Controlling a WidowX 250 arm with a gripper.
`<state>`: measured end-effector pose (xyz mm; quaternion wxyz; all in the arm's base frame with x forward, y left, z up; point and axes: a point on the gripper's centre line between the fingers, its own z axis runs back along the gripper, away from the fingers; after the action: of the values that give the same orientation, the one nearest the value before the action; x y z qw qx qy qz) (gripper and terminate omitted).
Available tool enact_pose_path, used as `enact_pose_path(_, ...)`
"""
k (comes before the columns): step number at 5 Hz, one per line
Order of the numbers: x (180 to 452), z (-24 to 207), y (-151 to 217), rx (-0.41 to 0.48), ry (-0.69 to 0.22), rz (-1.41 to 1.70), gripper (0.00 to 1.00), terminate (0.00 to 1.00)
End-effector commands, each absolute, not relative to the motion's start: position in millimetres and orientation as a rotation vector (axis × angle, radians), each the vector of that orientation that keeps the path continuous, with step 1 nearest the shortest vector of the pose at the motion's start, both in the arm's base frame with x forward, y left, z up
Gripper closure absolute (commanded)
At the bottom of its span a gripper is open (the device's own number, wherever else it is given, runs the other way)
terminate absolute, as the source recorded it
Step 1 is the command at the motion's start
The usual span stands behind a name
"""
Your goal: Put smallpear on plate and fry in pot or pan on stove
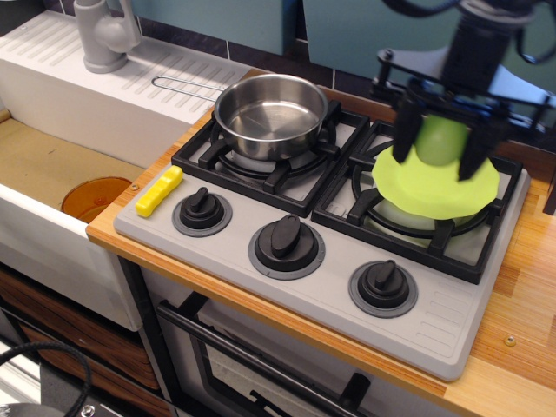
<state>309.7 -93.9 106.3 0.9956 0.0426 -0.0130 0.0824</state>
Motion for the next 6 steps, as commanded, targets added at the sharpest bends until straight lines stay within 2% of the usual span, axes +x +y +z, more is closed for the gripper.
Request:
enact_pose_path(1, 339, 90, -96, 0.024, -0.119, 0.171, 1.0, 0.0)
enact_pose_path(3, 340, 63, -125, -0.008, -0.162, 0.218, 1.0, 0.0)
enact_pose_path(4, 340, 59, -131, -0.009, -0.173, 0.216, 0.0, 0.0)
enact_pose_path(6, 338, 62, -138, -0.003, -0.169, 0.215, 0.0, 0.0)
